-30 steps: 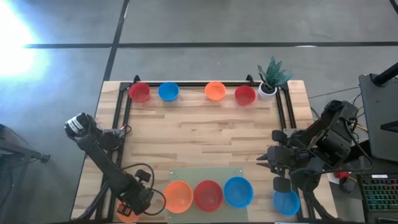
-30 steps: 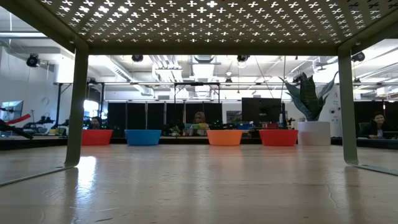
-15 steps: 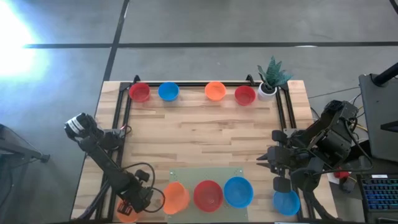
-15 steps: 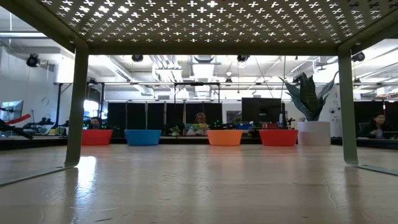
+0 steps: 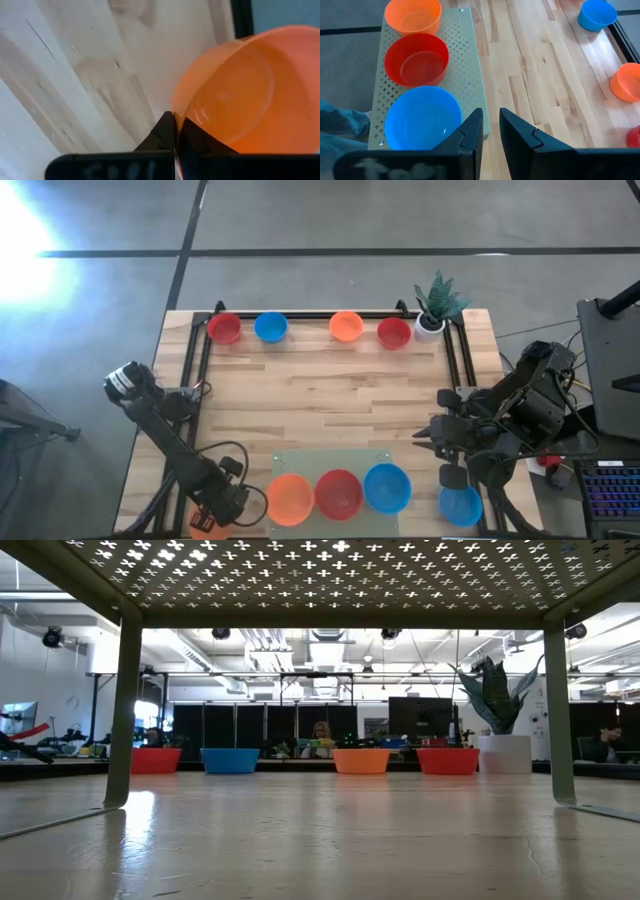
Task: Pick & Place Mini bowls
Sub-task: Stack the bottom orange bowl on the orange bowl on the shelf
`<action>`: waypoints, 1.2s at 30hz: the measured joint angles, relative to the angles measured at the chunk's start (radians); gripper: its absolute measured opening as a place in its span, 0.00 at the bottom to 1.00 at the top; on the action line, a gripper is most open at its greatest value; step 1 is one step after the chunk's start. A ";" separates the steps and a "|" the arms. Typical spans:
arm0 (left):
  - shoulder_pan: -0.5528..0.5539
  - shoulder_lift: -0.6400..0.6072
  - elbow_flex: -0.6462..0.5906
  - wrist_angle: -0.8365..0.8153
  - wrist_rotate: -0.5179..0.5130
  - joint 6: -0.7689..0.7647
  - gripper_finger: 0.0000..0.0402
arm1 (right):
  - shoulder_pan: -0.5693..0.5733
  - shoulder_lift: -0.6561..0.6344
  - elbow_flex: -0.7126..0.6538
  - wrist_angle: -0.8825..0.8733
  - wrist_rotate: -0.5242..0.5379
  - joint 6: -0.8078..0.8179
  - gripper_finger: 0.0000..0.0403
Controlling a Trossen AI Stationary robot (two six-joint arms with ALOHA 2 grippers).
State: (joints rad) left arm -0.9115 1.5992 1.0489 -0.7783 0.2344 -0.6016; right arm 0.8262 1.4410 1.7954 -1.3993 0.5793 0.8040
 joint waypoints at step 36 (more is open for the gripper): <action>0.307 -0.346 0.376 -0.199 -0.271 -0.566 0.00 | 0.000 0.000 0.000 0.000 0.000 -0.003 0.15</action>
State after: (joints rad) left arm -0.6043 1.2531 1.4246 -0.9776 -0.0369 -1.1671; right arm 0.8261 1.4410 1.7954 -1.3991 0.5793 0.8005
